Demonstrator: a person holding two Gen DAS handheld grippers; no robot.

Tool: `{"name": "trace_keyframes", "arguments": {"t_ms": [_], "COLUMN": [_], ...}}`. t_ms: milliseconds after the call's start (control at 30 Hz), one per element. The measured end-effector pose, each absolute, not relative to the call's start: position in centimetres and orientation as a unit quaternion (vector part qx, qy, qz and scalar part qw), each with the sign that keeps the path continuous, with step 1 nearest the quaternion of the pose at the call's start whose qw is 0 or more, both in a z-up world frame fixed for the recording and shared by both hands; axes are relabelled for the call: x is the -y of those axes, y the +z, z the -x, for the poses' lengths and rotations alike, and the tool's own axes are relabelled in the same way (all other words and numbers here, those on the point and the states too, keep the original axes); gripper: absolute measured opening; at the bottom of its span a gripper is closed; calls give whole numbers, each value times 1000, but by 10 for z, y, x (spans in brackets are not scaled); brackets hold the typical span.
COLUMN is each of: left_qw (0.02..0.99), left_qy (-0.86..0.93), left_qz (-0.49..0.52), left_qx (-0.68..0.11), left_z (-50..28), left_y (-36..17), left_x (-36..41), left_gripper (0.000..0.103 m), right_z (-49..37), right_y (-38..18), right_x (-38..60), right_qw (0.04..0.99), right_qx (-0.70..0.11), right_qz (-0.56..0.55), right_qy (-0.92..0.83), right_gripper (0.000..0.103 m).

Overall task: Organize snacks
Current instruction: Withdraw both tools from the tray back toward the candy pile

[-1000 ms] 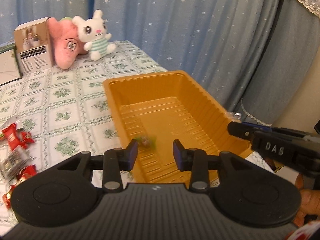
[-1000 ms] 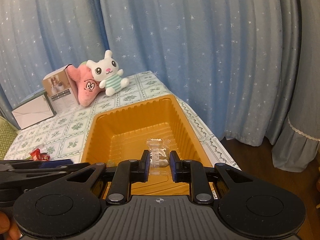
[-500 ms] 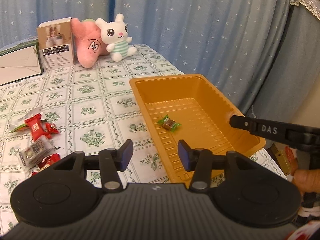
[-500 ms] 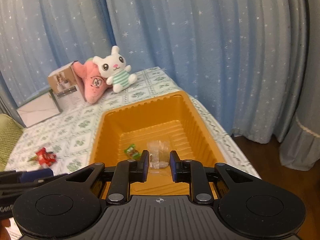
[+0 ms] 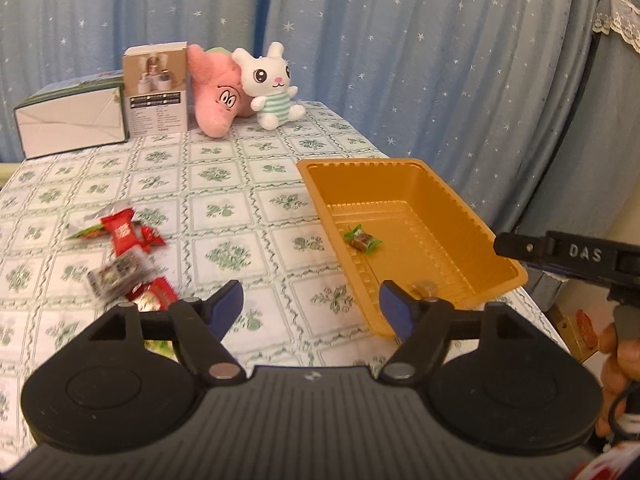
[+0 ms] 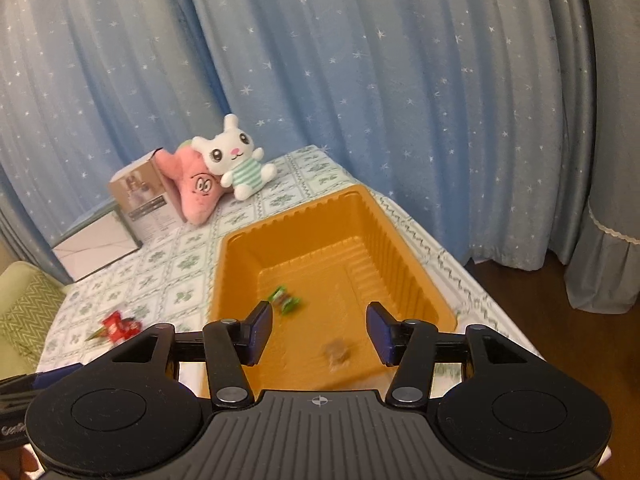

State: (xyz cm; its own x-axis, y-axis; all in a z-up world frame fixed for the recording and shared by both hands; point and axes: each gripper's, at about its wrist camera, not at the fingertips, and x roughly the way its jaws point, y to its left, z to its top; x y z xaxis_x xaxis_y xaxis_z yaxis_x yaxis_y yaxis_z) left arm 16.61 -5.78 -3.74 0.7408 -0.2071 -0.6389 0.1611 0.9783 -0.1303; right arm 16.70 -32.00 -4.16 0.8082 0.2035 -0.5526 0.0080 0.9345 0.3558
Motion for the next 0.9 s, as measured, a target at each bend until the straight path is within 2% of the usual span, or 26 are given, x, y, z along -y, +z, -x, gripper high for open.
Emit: {"name": "trace_keyframes", "arguments": {"t_ms": [333, 900], "left_qw": [936, 941], "left_qy": [-70, -8], "left_qz": [39, 45], "left_qx": [-343, -336], "left_z": [-112, -59], "left_y": [-28, -13], "left_x": [24, -54], "left_gripper": [82, 87], "right_z": [-107, -82], "right_y": [-32, -23], "right_x": [281, 216], "right_qw": [934, 929], "right_qx": [-315, -329], "right_qz": [-152, -118], "right_qy": [67, 122], "right_gripper": [62, 68]}}
